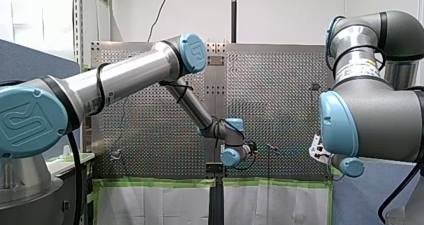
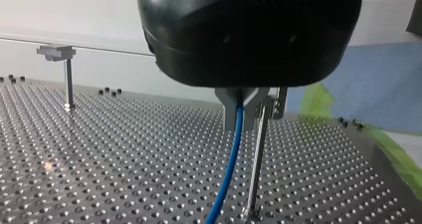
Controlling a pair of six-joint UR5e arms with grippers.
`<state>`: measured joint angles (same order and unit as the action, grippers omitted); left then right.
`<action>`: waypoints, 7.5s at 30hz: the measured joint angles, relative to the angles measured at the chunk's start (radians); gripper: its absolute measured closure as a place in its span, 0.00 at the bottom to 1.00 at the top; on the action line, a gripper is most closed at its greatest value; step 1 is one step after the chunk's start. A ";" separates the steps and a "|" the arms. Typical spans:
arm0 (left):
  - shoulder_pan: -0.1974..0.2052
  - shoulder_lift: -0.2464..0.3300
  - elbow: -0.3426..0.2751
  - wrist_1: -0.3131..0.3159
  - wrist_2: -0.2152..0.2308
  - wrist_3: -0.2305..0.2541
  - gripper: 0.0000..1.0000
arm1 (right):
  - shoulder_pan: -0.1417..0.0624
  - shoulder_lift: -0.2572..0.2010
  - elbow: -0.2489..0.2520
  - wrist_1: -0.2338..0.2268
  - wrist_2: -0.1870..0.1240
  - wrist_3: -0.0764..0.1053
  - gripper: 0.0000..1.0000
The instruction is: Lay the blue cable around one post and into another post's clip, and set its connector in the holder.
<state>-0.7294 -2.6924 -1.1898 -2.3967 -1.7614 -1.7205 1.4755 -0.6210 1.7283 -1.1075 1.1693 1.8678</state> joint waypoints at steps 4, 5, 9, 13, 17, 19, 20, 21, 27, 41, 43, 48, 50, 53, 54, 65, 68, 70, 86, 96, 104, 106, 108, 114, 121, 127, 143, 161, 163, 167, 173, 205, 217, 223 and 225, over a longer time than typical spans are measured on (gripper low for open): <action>0.007 -0.001 0.002 0.000 -0.003 0.000 1.00 | 0.000 0.001 -0.002 0.001 -0.001 0.006 1.00; 0.009 -0.001 0.002 0.000 -0.003 -0.001 1.00 | 0.000 0.001 -0.003 0.001 -0.001 0.007 1.00; 0.015 -0.017 0.018 -0.014 -0.003 0.000 1.00 | -0.001 0.002 -0.006 0.003 0.000 0.009 1.00; 0.019 -0.029 0.037 -0.026 -0.001 0.003 1.00 | -0.001 0.002 -0.011 0.010 0.000 0.011 1.00; 0.021 -0.032 0.050 -0.031 0.001 0.004 1.00 | -0.003 0.003 -0.013 0.011 0.000 0.012 1.00; 0.022 -0.032 0.057 -0.036 0.002 0.004 1.00 | -0.003 0.004 -0.016 0.013 0.000 0.012 1.00; 0.023 -0.032 0.060 -0.038 0.002 0.004 1.00 | -0.003 0.004 -0.018 0.014 0.000 0.012 1.00; 0.023 -0.032 0.061 -0.039 0.002 0.004 1.00 | -0.004 0.004 -0.020 0.015 0.000 0.012 1.00; 0.027 -0.032 0.067 -0.041 0.003 0.004 1.00 | -0.005 0.005 -0.029 0.019 0.002 0.013 1.00; 0.038 -0.033 0.084 -0.060 0.001 0.003 1.00 | -0.006 0.008 -0.051 0.025 0.004 0.021 1.00; 0.039 -0.033 0.084 -0.061 0.001 0.003 1.00 | -0.006 0.008 -0.052 0.025 0.004 0.021 1.00; 0.039 -0.033 0.084 -0.066 0.002 0.005 1.00 | -0.007 0.009 -0.052 0.027 0.004 0.017 1.00; 0.037 -0.032 0.084 -0.067 0.005 0.008 1.00 | -0.007 0.009 -0.052 0.029 0.004 0.015 1.00; 0.033 -0.032 0.084 -0.076 0.012 0.016 0.89 | -0.006 0.009 -0.052 0.034 0.004 0.011 1.00; 0.031 -0.031 0.084 -0.080 0.013 0.020 0.79 | -0.005 0.009 -0.052 0.035 0.004 0.010 1.00; 0.010 -0.031 0.084 -0.094 0.018 0.083 0.06 | 0.002 0.013 -0.052 0.040 0.001 0.006 1.00; 0.004 -0.031 0.084 -0.099 0.026 0.092 0.00 | 0.003 0.014 -0.052 0.040 0.001 0.005 1.00; -0.002 -0.031 0.084 -0.108 0.038 0.097 0.00 | 0.004 0.014 -0.052 0.041 0.001 0.005 1.00; -0.055 -0.028 0.084 -0.230 0.124 0.179 0.00 | 0.008 0.021 -0.052 0.048 0.003 0.007 1.00; -0.096 -0.025 0.110 -0.242 0.091 0.180 0.00 | 0.009 0.027 -0.052 0.046 0.003 0.012 1.00; -0.118 -0.025 0.158 -0.281 0.017 0.169 0.00 | 0.010 0.035 -0.052 0.042 0.003 0.015 1.00; -0.121 -0.025 0.161 -0.286 0.001 0.165 0.00 | 0.010 0.035 -0.052 0.041 0.003 0.016 1.00; -0.124 -0.025 0.163 -0.289 -0.016 0.162 0.00 | 0.010 0.035 -0.052 0.039 0.003 0.016 1.00; -0.131 -0.025 0.164 -0.291 -0.035 0.150 0.00 | 0.010 0.037 -0.052 0.039 0.003 0.017 1.00; -0.131 -0.025 0.164 -0.291 -0.037 0.138 0.00 | 0.010 0.038 -0.053 0.034 0.002 0.027 1.00; -0.132 -0.025 0.164 -0.291 -0.036 0.127 0.00 | 0.009 0.039 -0.054 0.038 0.001 0.030 1.00; -0.127 -0.026 0.163 -0.337 -0.114 0.083 0.00 | 0.010 0.041 -0.054 0.039 0.001 0.029 1.00; -0.123 -0.026 0.163 -0.339 -0.116 0.070 0.00 | 0.012 0.042 -0.054 0.037 0.001 0.027 1.00; -0.123 -0.026 0.163 -0.339 -0.116 0.070 0.00 | 0.012 0.043 -0.054 0.037 0.001 0.027 1.00; -0.123 -0.026 0.163 -0.339 -0.117 0.069 0.00 | 0.012 0.043 -0.054 0.038 0.001 0.027 1.00; -0.122 -0.025 0.160 -0.343 -0.131 0.061 0.00 | 0.012 0.043 -0.054 0.038 0.001 0.027 1.00; -0.166 0.247 -0.118 -0.109 -0.272 -0.010 0.00 | 0.025 0.046 -0.054 0.041 0.007 0.025 1.00; -0.154 0.364 -0.235 0.007 -0.269 -0.036 0.00 | 0.032 0.046 -0.054 0.044 0.007 0.028 1.00; -0.147 0.413 -0.284 0.057 -0.267 -0.040 0.00 | 0.034 0.046 -0.054 0.044 0.007 0.028 1.00; -0.145 0.430 -0.302 0.074 -0.266 -0.042 0.00 | 0.034 0.046 -0.054 0.044 0.008 0.028 1.00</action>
<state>-0.8742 -2.2623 -1.4913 -2.3228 -2.0275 -1.7620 1.5099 -0.5748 1.6745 -1.0639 1.1769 1.8962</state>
